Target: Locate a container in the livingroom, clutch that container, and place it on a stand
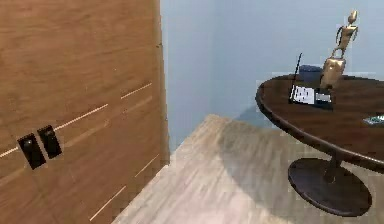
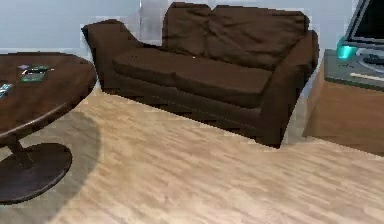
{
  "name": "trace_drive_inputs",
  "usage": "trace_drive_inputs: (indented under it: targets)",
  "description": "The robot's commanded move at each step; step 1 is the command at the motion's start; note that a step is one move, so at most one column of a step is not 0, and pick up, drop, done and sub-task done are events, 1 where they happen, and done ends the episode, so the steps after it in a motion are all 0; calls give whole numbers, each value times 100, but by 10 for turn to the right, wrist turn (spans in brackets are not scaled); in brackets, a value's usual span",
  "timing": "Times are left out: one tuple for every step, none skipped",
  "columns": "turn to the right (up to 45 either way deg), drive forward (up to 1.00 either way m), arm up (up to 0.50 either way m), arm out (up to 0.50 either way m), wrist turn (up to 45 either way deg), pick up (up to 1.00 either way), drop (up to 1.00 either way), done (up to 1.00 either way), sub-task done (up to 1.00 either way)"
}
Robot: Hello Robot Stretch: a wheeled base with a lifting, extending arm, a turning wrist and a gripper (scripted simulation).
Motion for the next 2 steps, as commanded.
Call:
trace_drive_inputs:
  targets:
    - [0, 100, 0, 0, 0, 0, 0, 0, 0]
    - [90, 0, 0, 0, 0, 0, 0, 0, 0]
